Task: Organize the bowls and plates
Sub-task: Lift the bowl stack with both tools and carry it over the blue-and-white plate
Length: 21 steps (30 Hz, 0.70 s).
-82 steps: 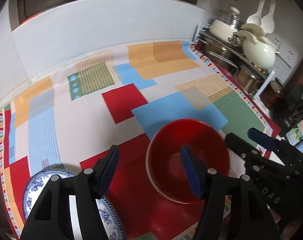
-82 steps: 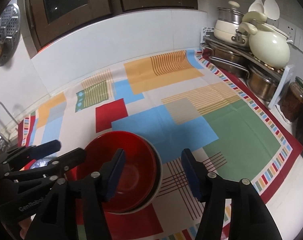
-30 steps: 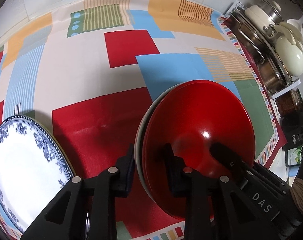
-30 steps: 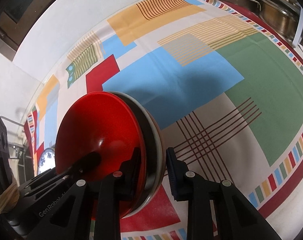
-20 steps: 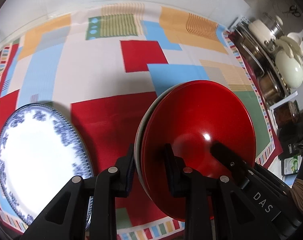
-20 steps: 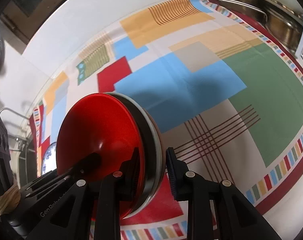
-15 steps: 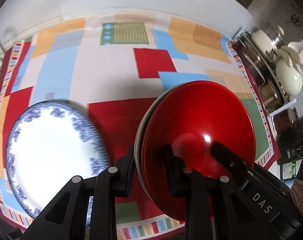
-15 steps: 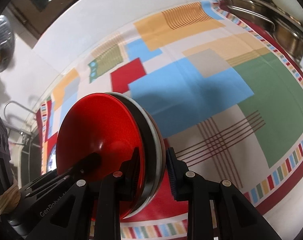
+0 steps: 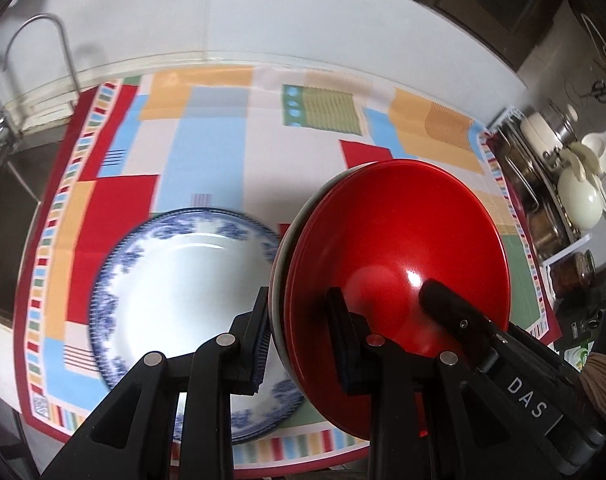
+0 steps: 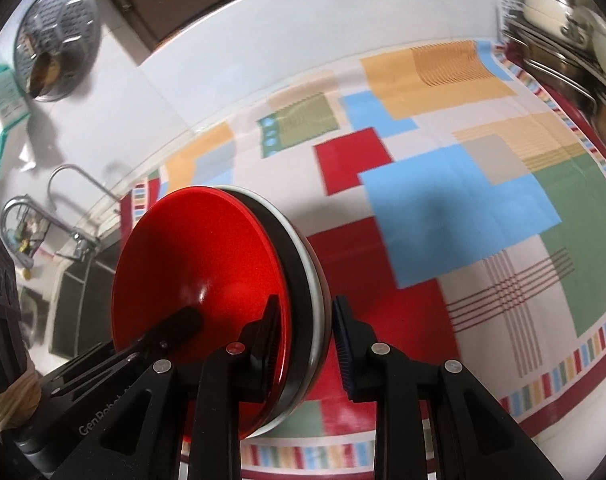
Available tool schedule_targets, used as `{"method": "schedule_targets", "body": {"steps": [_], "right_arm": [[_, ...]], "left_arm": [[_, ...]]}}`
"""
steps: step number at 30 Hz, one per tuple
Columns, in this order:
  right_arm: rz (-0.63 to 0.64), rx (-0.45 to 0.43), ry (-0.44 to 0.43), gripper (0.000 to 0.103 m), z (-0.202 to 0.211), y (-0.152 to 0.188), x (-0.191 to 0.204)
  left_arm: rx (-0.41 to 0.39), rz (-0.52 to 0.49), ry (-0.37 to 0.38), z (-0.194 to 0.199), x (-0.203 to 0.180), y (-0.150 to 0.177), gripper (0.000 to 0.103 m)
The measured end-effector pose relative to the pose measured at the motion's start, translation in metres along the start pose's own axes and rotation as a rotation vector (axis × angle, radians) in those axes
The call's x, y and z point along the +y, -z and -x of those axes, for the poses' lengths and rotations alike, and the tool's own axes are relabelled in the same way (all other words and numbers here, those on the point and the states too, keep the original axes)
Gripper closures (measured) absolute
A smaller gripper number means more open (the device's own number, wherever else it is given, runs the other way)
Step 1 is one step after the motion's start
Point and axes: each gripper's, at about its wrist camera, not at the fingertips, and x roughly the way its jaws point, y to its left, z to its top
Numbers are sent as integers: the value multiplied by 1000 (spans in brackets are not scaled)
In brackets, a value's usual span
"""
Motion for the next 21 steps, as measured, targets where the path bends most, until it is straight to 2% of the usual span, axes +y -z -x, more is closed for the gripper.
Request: {"method": "schedule_targets", "body": {"steps": [11,21], "right_arm": [[70,19,-42,76,-13,13,70],[107,67,-59,76,-33,26,109]], "left_arm": [[-26,70,-33,25,64,5,76],[-4,120,-51,24,106,14,76]]}}
